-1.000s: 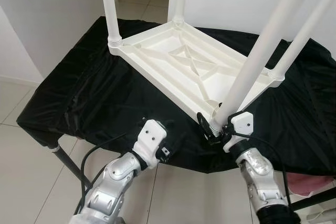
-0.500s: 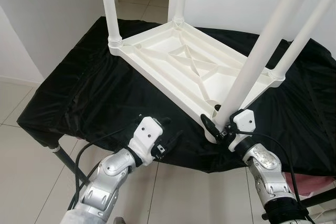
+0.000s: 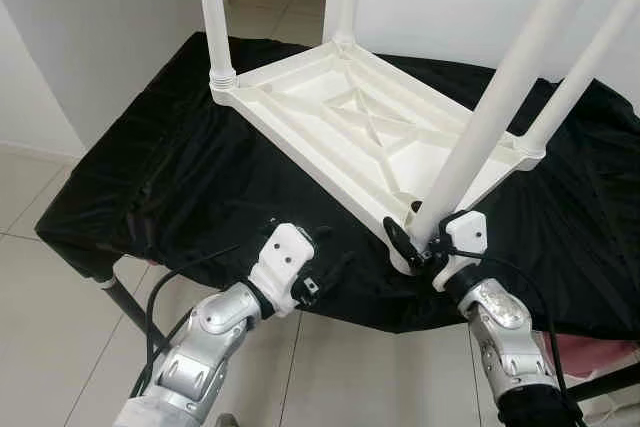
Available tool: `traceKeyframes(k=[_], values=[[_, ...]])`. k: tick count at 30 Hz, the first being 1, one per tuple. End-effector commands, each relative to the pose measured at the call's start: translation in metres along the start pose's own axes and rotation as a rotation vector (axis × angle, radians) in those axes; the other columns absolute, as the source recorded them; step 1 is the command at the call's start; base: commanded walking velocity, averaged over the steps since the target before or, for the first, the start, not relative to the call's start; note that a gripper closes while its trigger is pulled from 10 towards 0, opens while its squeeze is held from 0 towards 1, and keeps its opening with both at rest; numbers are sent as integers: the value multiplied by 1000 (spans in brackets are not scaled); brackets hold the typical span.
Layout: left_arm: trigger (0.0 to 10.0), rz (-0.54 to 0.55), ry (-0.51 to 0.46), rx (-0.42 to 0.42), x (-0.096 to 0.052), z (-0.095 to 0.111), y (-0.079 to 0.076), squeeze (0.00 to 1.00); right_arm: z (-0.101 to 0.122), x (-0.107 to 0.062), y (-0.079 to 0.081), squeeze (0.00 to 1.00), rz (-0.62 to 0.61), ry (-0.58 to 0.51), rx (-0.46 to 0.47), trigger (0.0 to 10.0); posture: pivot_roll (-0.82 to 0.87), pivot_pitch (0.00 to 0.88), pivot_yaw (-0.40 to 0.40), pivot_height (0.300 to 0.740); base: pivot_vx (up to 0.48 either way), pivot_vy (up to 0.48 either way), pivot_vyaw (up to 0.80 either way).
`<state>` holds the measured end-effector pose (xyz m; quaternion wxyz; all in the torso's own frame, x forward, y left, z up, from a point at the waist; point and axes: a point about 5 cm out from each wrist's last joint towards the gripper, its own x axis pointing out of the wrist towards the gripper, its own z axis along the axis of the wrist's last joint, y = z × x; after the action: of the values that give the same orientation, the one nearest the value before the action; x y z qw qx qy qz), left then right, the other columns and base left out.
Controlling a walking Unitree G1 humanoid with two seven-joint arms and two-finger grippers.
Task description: Building children table
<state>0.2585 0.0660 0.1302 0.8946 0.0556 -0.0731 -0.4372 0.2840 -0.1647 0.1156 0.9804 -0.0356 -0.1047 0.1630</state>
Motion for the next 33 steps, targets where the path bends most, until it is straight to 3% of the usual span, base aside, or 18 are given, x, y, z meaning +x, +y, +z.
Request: traceKeyframes(k=[1,2,3,8,9,11,12,15,24,27,28,29,30,33], values=[[10000,-89,2,0,1,0,-7,0,-1,-3,-4,0,-145,5,25,10000,27,30,-47,740,0,0,0],[10000,-89,2,0,1,0,-7,0,-1,-3,-4,0,-145,5,25,10000,27,30,-47,740,0,0,0],[10000,-89,2,-4,1,-1,-8,0,-8,-6,-2,0,-267,38,11,10000,31,29,-50,740,0,0,0],[10000,-87,3,-6,0,-1,-9,0,-15,-10,2,0,-385,84,31,10000,35,30,-56,740,0,0,0],[10000,-84,4,-7,0,-2,-9,0,-19,-11,7,0,-504,104,69,10000,37,30,-60,740,0,0,0],[10000,-84,4,-7,0,-2,-9,0,-19,-11,7,0,-504,104,69,10000,37,30,-60,740,0,0,0],[10000,-83,3,-8,-1,-2,-9,0,-19,-11,9,0,-569,109,88,10000,43,32,-64,740,0,0,0],[10000,-76,1,-17,-1,-2,-12,0,-13,0,28,0,-537,83,140,10000,41,32,-63,740,0,0,0],[10000,-76,1,-17,-1,-2,-12,0,-13,0,28,0,-537,83,140,10000,41,32,-63,740,0,0,0],[10000,-64,-4,-31,-2,-1,-11,0,-8,-1,30,27,-459,41,131,10000,35,25,-57,740,0,0,0],[10000,-56,-6,-38,-2,0,-10,0,-6,-3,28,369,-434,26,113,10000,36,24,-58,740,0,0,0],[10000,-56,-6,-38,-2,0,-10,0,-6,-3,28,369,-434,26,113,10000,36,24,-58,740,0,0,0],[10000,-50,-8,-44,-2,0,-10,0,-2,-8,24,1000,-353,-8,80,10000,34,19,-62,740,0,0,0],[10000,-51,-9,-43,-1,0,-10,0,-1,-10,21,1000,-316,-15,62,10000,34,19,-63,740,0,0,0]])
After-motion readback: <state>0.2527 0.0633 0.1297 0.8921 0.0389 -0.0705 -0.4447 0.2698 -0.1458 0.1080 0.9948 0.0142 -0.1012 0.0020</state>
